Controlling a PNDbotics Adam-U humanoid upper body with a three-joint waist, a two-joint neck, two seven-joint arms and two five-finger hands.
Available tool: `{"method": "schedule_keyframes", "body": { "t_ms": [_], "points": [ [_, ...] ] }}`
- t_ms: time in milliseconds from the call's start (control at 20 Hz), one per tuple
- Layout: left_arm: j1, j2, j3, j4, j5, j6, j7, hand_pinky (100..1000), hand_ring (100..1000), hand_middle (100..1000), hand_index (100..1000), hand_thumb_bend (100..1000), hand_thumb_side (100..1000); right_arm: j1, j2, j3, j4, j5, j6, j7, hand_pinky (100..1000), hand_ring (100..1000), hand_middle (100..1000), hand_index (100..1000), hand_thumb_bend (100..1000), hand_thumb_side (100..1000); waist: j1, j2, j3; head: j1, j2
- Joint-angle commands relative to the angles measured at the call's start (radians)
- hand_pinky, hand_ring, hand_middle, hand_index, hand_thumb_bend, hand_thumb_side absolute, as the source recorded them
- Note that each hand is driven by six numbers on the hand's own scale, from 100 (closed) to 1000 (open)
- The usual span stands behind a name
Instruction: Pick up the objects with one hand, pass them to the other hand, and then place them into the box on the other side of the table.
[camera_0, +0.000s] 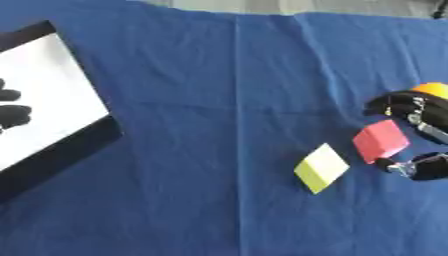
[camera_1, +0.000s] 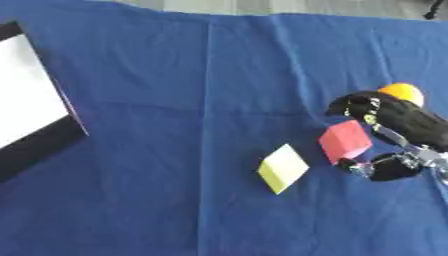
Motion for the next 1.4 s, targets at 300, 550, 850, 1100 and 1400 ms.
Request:
{"method": "schedule_keyframes", "body": {
  "t_ms": [300,550,850,1100,1400],
  "points": [
    [-0.006,0.008,0.001,-0.019,-0.012,0.004,0.003,739,655,661,787,111,883,0.015,-0.005,-0.03,-0.009,0.023,0.021,-0.008,936,849,834,841,475,100,0.022,0.011,0.0,-0.009,-0.015],
    [0.0,0.008,0.0,-0.019,-0.017,0.008,0.005,739,655,661,787,114,897,0.019,0.003,-0.026,-0.009,0.033,0.025,0.004,936,848,834,842,470,100,0.022,0.017,0.0,-0.009,-0.015],
    [-0.002,0.007,-0.005,-0.019,-0.021,0.011,0.001,740,655,661,787,115,904,0.016,0.007,-0.028,-0.009,0.034,0.031,0.002,936,847,832,841,466,100,0.023,0.024,0.002,-0.013,-0.025],
    [0.0,0.007,-0.006,-0.019,-0.023,0.013,0.0,740,655,661,786,114,910,0.02,0.011,-0.03,-0.009,0.046,0.045,0.003,938,847,831,838,459,100,0.024,0.028,0.003,-0.014,-0.026],
    [0.003,0.007,-0.01,-0.019,-0.025,0.018,-0.003,740,655,662,786,117,917,0.022,0.012,-0.036,-0.009,0.045,0.055,0.009,936,843,830,840,459,100,0.025,0.028,-0.003,-0.011,-0.022]
  ]
}}
